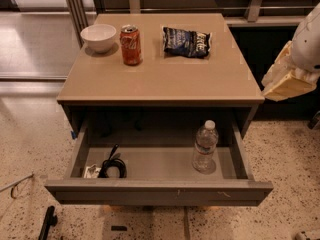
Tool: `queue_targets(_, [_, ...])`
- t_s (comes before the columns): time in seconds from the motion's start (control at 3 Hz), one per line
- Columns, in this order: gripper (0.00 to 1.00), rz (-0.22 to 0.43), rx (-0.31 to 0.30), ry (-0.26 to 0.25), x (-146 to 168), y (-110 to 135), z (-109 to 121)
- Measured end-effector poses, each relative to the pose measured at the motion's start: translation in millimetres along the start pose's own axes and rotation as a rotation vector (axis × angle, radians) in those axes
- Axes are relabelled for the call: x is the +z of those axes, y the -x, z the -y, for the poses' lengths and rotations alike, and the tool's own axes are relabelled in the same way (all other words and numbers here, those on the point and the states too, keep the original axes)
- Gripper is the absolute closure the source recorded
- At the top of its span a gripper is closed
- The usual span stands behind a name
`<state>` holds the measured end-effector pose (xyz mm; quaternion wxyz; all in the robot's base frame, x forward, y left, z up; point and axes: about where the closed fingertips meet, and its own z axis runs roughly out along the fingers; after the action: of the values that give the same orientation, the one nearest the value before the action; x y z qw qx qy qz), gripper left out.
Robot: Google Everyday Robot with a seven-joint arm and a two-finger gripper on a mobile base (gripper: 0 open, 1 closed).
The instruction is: Pick water bottle from top drawer and place on counter
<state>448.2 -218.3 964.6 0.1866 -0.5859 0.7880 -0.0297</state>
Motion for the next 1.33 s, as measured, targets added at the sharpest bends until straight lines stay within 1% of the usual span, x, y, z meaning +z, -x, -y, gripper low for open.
queue_targets(0.33, [0.89,0.081,0.071,-0.006,36.7,-7.9,9.3])
queue_targets(0.67, [1.0,0.192,0.145,0.014,76.8,-13.6,14.8])
queue_targets(1.0, [1.0,0.275,0.204,0.06,106.4,-15.6,13.4])
queue_targets(1.33, [1.0,0.316,0.239,0.122,128.0,-16.4,0.9])
